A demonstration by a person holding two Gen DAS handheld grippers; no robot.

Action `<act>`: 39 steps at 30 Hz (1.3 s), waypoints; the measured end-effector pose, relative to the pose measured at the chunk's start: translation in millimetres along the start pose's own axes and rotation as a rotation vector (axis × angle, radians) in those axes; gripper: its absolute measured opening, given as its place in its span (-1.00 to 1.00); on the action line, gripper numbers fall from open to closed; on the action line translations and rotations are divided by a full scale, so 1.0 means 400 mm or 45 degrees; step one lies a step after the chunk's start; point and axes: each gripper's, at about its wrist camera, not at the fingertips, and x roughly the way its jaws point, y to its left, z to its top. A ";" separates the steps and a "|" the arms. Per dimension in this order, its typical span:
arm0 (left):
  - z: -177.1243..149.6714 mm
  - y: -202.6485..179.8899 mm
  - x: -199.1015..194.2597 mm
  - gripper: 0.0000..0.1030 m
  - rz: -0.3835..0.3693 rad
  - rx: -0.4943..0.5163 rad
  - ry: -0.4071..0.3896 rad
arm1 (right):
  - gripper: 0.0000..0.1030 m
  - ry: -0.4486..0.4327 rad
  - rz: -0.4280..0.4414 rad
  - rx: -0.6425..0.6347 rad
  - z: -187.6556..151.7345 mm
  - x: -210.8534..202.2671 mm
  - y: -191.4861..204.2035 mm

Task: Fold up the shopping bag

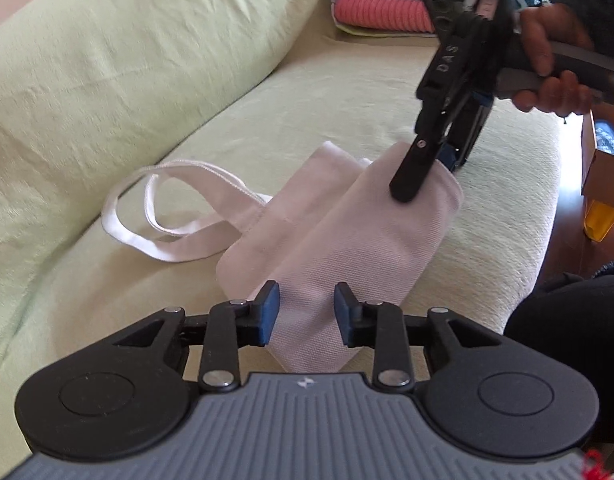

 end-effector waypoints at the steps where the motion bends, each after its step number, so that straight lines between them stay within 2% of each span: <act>1: -0.003 0.007 0.005 -0.26 -0.013 -0.024 -0.002 | -0.28 -0.026 0.001 0.010 -0.005 -0.003 -0.003; 6: -0.013 0.016 0.019 -0.26 -0.025 -0.077 -0.015 | -0.29 -0.173 -0.007 0.033 -0.040 -0.002 0.007; 9: -0.012 0.019 0.019 -0.27 -0.031 -0.078 -0.007 | -0.27 -0.287 -0.070 -0.040 -0.074 -0.002 0.052; 12: -0.010 0.025 0.021 -0.27 -0.048 -0.075 0.000 | -0.19 -0.384 -0.267 -0.182 -0.107 -0.001 0.141; 14: -0.008 0.026 0.023 -0.27 -0.056 -0.066 0.004 | -0.07 -0.479 -0.510 -0.419 -0.142 -0.006 0.227; 15: -0.007 0.027 0.023 -0.27 -0.060 -0.064 0.006 | -0.08 -0.509 -0.597 -0.521 -0.156 -0.008 0.258; 17: -0.006 0.029 0.023 -0.27 -0.068 -0.066 0.011 | -0.22 -0.585 -0.792 -0.833 -0.204 0.001 0.339; 18: -0.005 0.030 0.024 -0.27 -0.069 -0.065 0.017 | -0.32 -0.583 -0.839 -0.969 -0.221 0.019 0.366; 19: -0.002 0.029 0.025 -0.27 -0.067 -0.065 0.026 | -0.60 -0.574 -0.876 -1.095 -0.236 0.038 0.388; 20: 0.003 0.028 0.025 -0.27 -0.062 -0.066 0.040 | -0.76 -0.546 -0.906 -1.190 -0.246 0.062 0.404; 22: 0.012 0.024 0.028 -0.27 -0.048 -0.085 0.065 | -0.84 -0.505 -0.974 -1.311 -0.257 0.110 0.408; 24: 0.021 0.020 0.031 -0.27 -0.032 -0.109 0.091 | -0.83 -0.511 -1.039 -1.384 -0.270 0.132 0.398; 26: 0.040 0.015 0.037 -0.27 0.000 -0.142 0.137 | -0.82 -0.492 -1.092 -1.399 -0.258 0.156 0.397; 30: 0.073 0.011 0.040 -0.25 0.057 -0.235 0.215 | -0.79 -0.451 -1.117 -1.395 -0.226 0.180 0.405; 39: 0.078 0.021 -0.019 -0.25 0.130 -0.429 0.262 | -0.79 -0.469 -1.044 -1.325 -0.228 0.139 0.378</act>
